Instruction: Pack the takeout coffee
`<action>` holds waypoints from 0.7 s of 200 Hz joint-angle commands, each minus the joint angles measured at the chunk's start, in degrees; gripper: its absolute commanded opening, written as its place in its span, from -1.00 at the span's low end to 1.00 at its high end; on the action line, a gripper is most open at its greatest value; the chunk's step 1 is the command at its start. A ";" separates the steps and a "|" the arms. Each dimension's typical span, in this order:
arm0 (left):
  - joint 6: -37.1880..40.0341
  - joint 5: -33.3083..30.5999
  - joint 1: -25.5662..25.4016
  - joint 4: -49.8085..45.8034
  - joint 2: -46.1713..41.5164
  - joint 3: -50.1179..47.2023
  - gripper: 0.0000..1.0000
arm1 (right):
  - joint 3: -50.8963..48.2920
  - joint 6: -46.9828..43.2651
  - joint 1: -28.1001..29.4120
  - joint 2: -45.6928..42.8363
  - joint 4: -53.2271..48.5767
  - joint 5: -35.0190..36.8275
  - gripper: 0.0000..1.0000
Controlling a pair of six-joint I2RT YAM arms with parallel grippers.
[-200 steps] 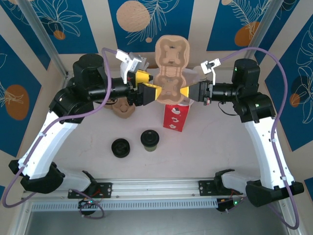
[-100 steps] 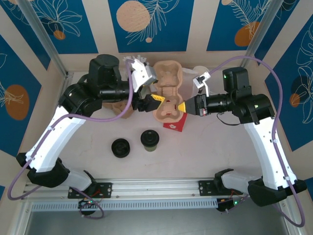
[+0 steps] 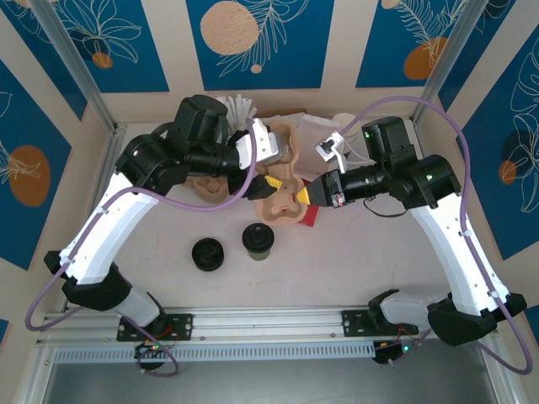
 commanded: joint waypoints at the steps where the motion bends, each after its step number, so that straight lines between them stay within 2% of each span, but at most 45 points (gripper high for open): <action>1: 2.51 -4.66 -1.65 -4.00 0.58 0.84 0.38 | 1.81 -0.93 0.79 0.44 -2.00 0.26 -1.00; 41: 2.35 -7.96 -2.59 -4.52 2.38 1.02 0.33 | 1.04 -1.55 1.19 0.83 -1.92 -0.51 -1.00; 105: 2.24 -6.58 -2.90 -2.87 2.98 0.98 0.08 | -0.63 -0.99 1.25 0.27 -1.64 -0.22 -1.00; 140: 1.98 -5.92 -3.08 -2.69 3.02 0.68 0.07 | -0.92 -1.14 1.21 0.27 -1.91 0.15 -1.00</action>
